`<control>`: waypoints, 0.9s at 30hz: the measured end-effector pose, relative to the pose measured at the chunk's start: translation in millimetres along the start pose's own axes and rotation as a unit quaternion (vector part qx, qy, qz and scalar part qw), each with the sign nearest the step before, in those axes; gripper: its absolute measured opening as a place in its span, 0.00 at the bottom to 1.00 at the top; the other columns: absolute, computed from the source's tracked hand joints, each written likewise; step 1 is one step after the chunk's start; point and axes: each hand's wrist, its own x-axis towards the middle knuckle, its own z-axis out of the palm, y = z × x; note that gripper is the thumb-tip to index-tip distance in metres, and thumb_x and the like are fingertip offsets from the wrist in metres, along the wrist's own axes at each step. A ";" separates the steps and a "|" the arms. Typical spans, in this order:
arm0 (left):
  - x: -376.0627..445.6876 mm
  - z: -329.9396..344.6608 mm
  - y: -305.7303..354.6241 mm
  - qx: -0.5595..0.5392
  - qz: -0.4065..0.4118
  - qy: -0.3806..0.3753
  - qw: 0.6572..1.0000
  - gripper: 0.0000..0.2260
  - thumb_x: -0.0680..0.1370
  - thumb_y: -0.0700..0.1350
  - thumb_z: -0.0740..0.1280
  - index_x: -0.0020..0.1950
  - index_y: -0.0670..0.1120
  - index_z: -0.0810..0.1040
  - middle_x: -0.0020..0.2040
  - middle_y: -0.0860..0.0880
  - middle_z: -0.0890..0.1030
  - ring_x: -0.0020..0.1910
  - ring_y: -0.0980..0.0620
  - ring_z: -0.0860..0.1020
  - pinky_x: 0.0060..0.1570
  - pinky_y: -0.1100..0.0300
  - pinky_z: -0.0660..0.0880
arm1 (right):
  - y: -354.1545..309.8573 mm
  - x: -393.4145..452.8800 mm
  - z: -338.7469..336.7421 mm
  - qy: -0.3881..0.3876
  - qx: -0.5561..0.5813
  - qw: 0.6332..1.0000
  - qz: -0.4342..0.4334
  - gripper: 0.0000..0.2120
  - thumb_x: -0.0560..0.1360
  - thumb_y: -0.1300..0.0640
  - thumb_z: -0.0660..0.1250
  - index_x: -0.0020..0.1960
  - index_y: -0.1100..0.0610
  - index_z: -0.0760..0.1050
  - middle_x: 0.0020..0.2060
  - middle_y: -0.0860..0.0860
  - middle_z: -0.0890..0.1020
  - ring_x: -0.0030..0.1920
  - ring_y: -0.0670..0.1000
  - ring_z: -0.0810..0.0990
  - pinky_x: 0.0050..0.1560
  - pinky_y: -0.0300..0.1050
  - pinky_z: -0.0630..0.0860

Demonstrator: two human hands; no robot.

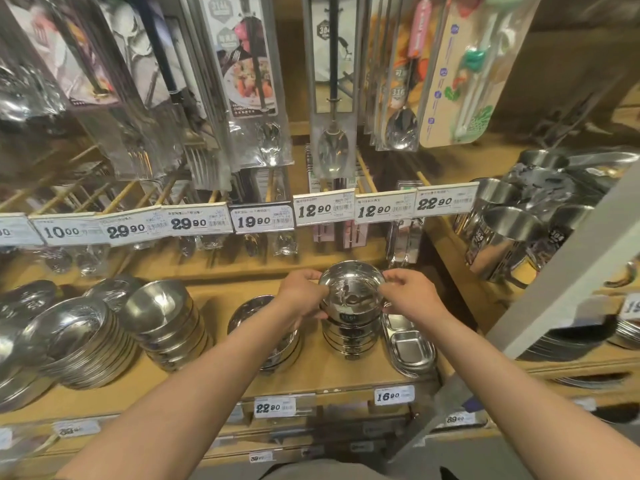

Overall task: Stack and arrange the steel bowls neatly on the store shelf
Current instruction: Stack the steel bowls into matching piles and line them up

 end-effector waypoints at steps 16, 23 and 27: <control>-0.4 3.7 -8.4 0.027 0.011 0.028 0.999 0.11 0.80 0.38 0.68 0.58 0.51 0.75 0.45 0.49 0.81 0.36 0.52 0.82 0.37 0.56 0.85 | 2.6 3.4 2.0 -0.002 -0.052 0.999 -0.016 0.09 0.77 0.55 0.68 0.56 0.48 0.80 0.41 0.42 0.83 0.44 0.48 0.85 0.44 0.48 0.85; 1.8 6.2 -7.9 0.054 0.025 0.043 0.997 0.09 0.79 0.37 0.67 0.57 0.49 0.79 0.49 0.46 0.84 0.38 0.49 0.84 0.36 0.56 0.83 | -1.9 1.6 8.4 -0.036 -0.057 0.997 0.028 0.09 0.78 0.56 0.68 0.57 0.54 0.80 0.46 0.48 0.83 0.46 0.48 0.84 0.37 0.40 0.83; 2.5 4.7 -7.3 0.055 0.041 0.051 0.996 0.10 0.79 0.37 0.68 0.57 0.50 0.79 0.43 0.51 0.82 0.32 0.54 0.81 0.25 0.62 0.77 | -0.7 1.0 10.2 -0.022 -0.067 0.997 0.022 0.06 0.78 0.57 0.67 0.53 0.55 0.81 0.44 0.51 0.85 0.44 0.49 0.85 0.36 0.40 0.83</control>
